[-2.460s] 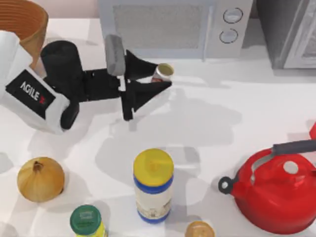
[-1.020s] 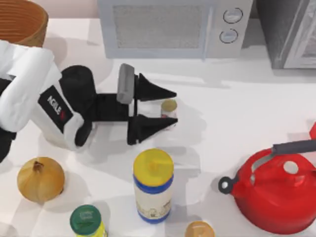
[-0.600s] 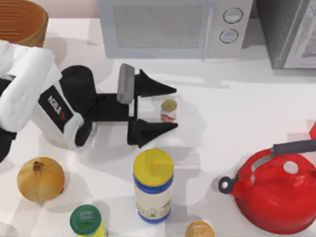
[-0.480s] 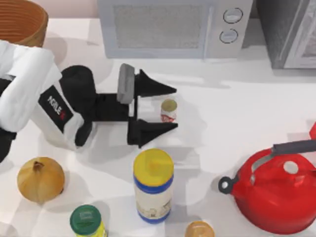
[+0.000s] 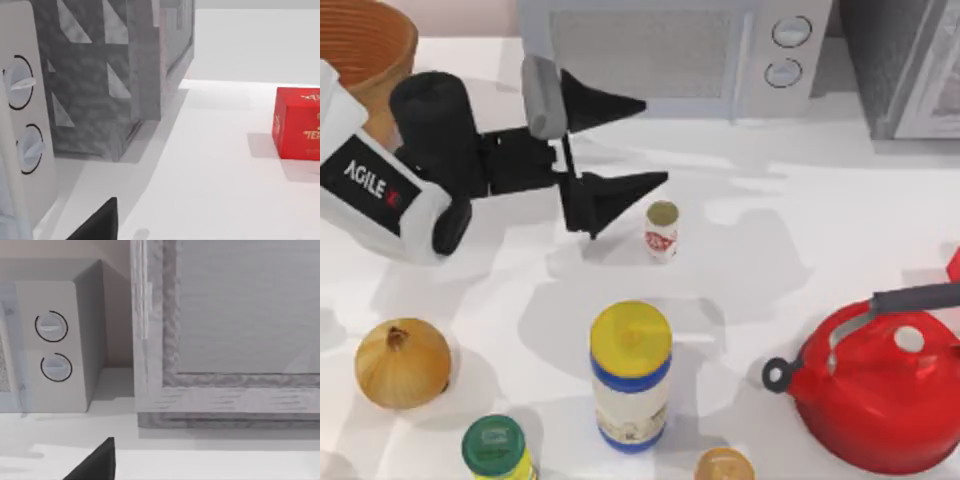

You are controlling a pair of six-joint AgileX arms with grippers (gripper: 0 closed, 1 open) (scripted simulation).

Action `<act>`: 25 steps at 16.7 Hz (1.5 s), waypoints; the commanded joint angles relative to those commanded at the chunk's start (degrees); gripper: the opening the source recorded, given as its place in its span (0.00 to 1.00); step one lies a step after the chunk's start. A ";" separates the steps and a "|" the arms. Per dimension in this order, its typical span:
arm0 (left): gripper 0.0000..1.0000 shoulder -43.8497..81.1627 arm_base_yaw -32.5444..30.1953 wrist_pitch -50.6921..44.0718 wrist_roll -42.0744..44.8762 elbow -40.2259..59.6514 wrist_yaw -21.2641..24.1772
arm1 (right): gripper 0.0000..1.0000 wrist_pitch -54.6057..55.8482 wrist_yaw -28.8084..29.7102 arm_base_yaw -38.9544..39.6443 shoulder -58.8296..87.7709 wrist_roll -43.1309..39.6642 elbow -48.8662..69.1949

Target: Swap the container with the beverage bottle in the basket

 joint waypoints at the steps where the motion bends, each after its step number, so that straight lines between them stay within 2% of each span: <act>1: 1.00 -4.76 0.59 -2.29 -0.06 -2.08 -2.33 | 1.00 0.00 0.00 0.00 0.00 0.00 0.00; 6: 1.00 -34.56 3.78 -16.53 -0.40 -15.38 -16.24 | 1.00 0.00 0.00 0.00 0.00 0.00 0.00; 14: 1.00 -89.17 9.49 -43.79 -0.98 -41.23 -42.34 | 1.00 0.00 0.00 0.00 0.00 0.00 0.00; 18: 1.00 -111.44 12.19 -55.63 -1.25 -52.20 -54.02 | 1.00 0.00 0.00 0.00 0.00 0.00 0.00; 22: 1.00 -125.52 14.27 -64.06 -1.45 -59.80 -62.58 | 1.00 0.00 0.00 0.00 0.00 0.00 0.00; 25: 1.00 -129.68 15.03 -66.87 -1.52 -62.33 -65.51 | 1.00 0.00 0.00 0.00 0.00 0.00 0.00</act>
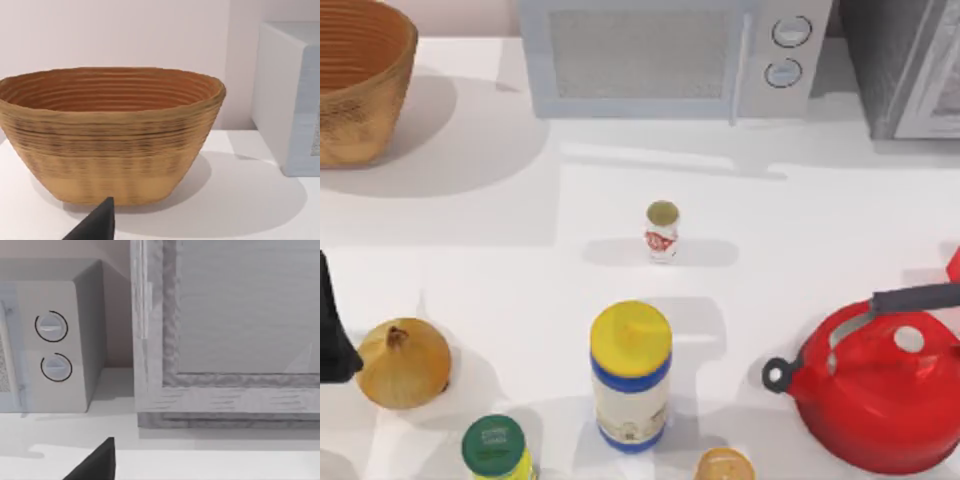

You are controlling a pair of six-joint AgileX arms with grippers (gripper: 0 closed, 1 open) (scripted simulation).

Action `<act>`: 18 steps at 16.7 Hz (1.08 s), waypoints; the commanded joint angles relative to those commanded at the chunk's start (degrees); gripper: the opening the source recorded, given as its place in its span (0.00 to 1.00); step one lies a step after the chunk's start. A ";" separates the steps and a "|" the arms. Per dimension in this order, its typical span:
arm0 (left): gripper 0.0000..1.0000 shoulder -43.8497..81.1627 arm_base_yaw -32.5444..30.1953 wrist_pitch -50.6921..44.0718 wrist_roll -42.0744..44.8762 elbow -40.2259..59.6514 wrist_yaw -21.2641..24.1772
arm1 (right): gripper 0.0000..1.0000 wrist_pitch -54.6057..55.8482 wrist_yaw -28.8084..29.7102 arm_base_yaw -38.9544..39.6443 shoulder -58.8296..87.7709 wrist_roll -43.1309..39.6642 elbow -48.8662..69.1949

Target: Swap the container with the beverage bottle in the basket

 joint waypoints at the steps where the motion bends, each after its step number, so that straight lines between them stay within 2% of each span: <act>1: 1.00 -0.20 0.04 -0.14 0.00 -0.12 -0.14 | 1.00 0.00 0.00 0.00 0.00 0.00 0.00; 6: 1.00 0.10 -0.09 0.00 0.04 0.04 -0.02 | 1.00 0.00 0.00 0.00 0.00 0.00 0.00; 9: 1.00 3.84 2.51 1.83 1.34 0.68 1.81 | 1.00 0.00 0.00 0.00 0.00 0.00 0.00; 13: 1.00 17.11 9.41 7.28 5.29 2.67 7.93 | 1.00 0.00 0.00 0.00 0.00 0.00 0.00; 18: 1.00 40.89 20.32 16.27 11.73 6.34 18.26 | 1.00 0.00 0.00 0.00 0.00 0.00 0.00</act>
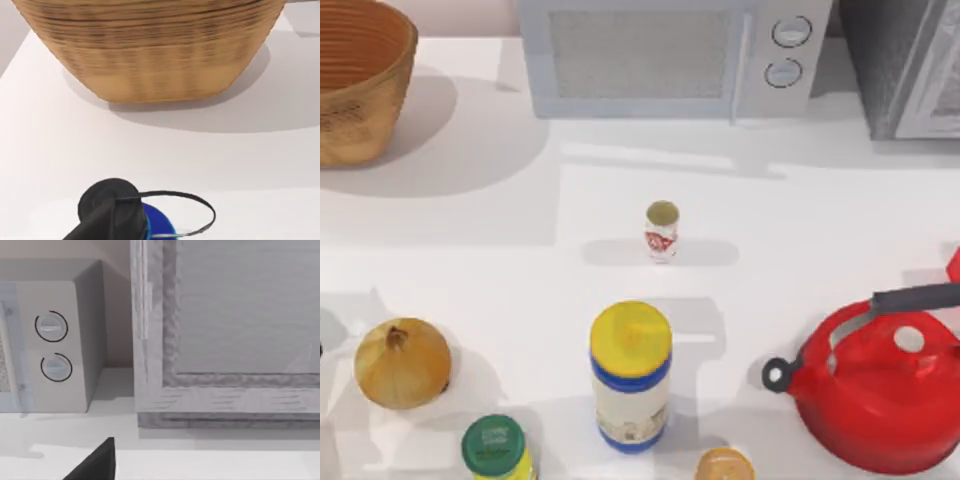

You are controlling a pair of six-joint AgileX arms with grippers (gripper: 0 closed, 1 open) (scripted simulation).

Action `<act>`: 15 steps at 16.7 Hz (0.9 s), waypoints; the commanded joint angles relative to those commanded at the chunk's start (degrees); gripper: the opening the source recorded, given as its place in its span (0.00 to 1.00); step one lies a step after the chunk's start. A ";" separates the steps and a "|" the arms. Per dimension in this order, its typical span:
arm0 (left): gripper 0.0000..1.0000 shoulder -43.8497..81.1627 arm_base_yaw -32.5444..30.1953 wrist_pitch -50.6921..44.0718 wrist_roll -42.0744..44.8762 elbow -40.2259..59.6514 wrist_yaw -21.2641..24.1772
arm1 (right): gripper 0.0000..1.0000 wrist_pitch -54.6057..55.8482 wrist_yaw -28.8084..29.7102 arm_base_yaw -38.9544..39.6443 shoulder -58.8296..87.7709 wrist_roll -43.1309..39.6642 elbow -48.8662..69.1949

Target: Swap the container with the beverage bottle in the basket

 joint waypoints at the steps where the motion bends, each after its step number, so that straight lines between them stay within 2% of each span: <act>1: 1.00 4.84 2.23 1.81 1.28 0.76 2.03 | 1.00 0.00 0.00 0.00 0.00 0.00 0.00; 5: 1.00 21.60 9.98 7.90 5.62 3.22 8.83 | 1.00 0.00 0.00 0.00 0.00 0.00 0.00; 8: 1.00 29.28 13.62 10.61 7.65 3.94 11.96 | 1.00 0.00 0.00 0.00 0.00 0.00 0.00; 15: 1.00 31.39 14.39 11.41 8.17 3.74 12.79 | 1.00 0.00 0.00 0.00 0.00 0.00 0.00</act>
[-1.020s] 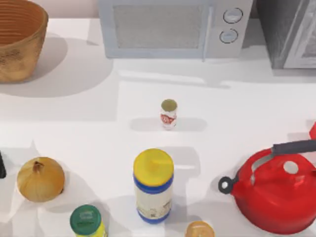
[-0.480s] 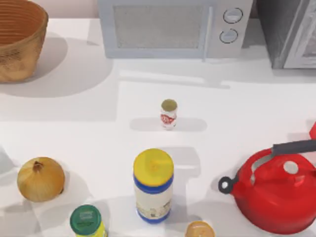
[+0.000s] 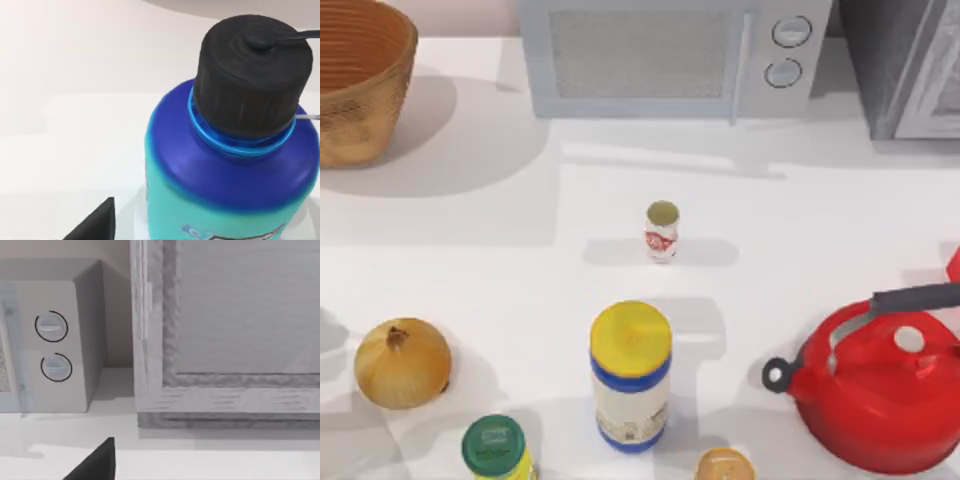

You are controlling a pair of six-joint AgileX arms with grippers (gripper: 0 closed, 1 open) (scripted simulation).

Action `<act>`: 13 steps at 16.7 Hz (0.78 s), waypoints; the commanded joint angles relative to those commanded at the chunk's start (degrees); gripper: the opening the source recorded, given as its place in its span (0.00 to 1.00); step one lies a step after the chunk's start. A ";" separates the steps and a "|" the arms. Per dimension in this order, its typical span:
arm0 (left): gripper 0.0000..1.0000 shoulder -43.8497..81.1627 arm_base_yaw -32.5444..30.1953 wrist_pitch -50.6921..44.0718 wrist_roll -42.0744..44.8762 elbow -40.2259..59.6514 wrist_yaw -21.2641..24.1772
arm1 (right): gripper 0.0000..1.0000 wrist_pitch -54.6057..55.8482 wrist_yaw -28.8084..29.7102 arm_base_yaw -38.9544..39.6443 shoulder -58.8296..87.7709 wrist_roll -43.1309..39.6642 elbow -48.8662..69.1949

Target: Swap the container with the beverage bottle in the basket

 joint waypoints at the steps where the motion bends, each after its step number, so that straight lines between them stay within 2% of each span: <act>1: 1.00 0.46 -0.22 0.74 -0.14 0.08 -0.17 | 1.00 0.00 0.00 0.00 0.00 0.00 0.00; 4: 1.00 4.91 -1.46 5.27 -1.04 0.57 -1.19 | 1.00 0.00 0.00 0.00 0.00 0.00 0.00; 9: 1.00 19.22 -5.01 16.17 -2.89 5.00 -3.96 | 1.00 0.00 0.00 0.00 0.00 0.00 0.00; 13: 1.00 23.78 -8.15 19.79 -4.83 6.46 -6.65 | 1.00 0.00 0.00 0.00 0.00 0.00 0.00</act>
